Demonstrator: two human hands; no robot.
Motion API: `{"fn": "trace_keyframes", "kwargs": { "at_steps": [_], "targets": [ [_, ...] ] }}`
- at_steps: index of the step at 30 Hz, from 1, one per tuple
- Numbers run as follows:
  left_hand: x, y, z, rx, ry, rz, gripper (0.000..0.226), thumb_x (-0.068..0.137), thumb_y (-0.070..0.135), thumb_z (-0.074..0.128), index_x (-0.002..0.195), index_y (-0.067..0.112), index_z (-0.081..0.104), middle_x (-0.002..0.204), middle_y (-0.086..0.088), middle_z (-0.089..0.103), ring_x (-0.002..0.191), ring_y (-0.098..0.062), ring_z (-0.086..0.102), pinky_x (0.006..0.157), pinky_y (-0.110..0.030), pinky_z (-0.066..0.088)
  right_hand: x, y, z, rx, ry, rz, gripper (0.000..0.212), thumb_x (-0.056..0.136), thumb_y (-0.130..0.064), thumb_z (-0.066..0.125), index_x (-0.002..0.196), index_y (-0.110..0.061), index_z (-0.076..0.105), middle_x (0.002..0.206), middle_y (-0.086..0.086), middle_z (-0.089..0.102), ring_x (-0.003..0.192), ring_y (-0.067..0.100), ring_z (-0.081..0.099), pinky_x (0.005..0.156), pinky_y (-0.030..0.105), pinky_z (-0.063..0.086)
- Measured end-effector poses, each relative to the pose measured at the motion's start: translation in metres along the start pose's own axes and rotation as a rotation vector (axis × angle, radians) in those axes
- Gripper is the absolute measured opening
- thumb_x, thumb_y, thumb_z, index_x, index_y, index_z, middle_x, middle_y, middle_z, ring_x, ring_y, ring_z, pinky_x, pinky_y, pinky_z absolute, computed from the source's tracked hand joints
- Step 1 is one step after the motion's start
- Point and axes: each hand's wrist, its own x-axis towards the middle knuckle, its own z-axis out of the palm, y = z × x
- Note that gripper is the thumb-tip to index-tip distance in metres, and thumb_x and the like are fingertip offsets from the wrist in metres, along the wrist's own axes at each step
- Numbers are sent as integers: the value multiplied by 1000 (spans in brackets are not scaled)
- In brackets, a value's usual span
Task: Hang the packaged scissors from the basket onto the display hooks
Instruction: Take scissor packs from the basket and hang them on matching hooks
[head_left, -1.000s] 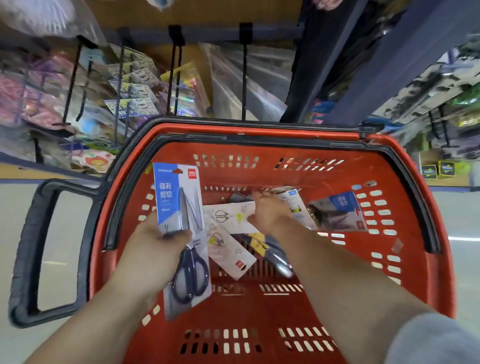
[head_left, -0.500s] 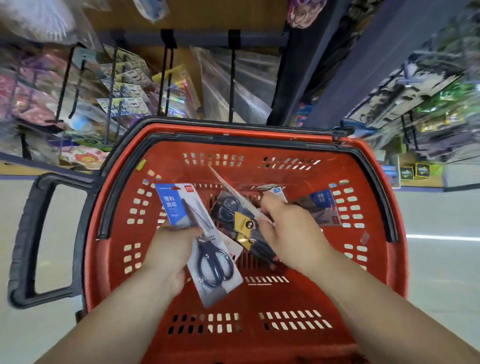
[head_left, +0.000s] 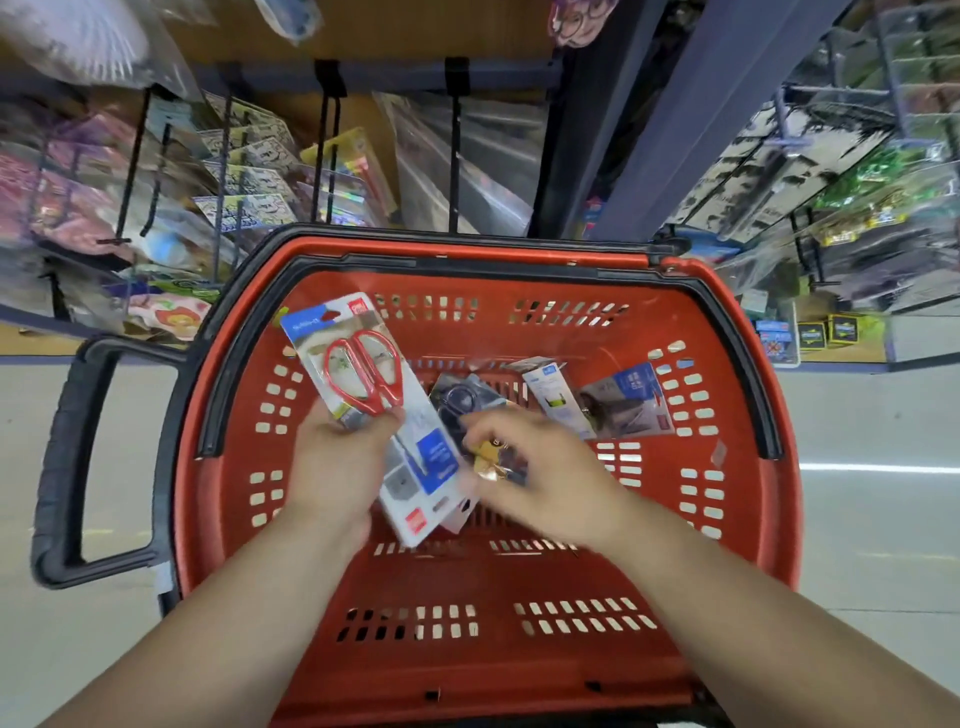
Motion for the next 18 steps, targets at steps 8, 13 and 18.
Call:
{"fn": "trace_keyframes", "kwargs": {
  "at_steps": [8,13,18],
  "targets": [
    [-28,30,-71,250,132,333,27,94,4,73,99,31,72,88,26,77,77,7,73,65,-25,56,91,102,87,-280,-465,446,37,103,-37,59,128,-10,64,129,13,65,122,34,60,84,32,44],
    [-20,26,-85,205,168,317,29,93,3,73,103,30,75,97,10,82,88,-15,80,87,-51,61,119,107,139,-324,-430,436,49,102,-30,58,145,-8,50,136,17,63,119,35,65,92,36,56],
    [-18,19,-85,169,140,258,28,95,-1,70,109,23,73,98,4,82,88,-22,81,72,-51,66,125,111,161,-386,-368,467,39,94,-35,71,126,-16,60,126,11,68,113,33,67,77,34,52]
  ]
}}
